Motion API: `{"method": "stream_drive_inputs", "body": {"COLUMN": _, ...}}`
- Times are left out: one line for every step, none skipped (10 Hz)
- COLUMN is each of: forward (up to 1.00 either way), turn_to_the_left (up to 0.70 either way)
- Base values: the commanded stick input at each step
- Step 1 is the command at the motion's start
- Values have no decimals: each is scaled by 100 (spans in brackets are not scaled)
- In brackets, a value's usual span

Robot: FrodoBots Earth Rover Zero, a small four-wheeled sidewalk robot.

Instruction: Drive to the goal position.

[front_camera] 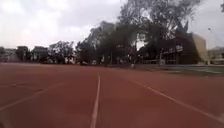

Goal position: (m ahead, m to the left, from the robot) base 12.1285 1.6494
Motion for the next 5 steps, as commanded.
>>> {"method": "stream_drive_inputs", "body": {"forward": 45, "turn_to_the_left": 0}}
{"method": "stream_drive_inputs", "body": {"forward": 45, "turn_to_the_left": 0}}
{"method": "stream_drive_inputs", "body": {"forward": 45, "turn_to_the_left": 0}}
{"method": "stream_drive_inputs", "body": {"forward": 45, "turn_to_the_left": 0}}
{"method": "stream_drive_inputs", "body": {"forward": 45, "turn_to_the_left": 0}}
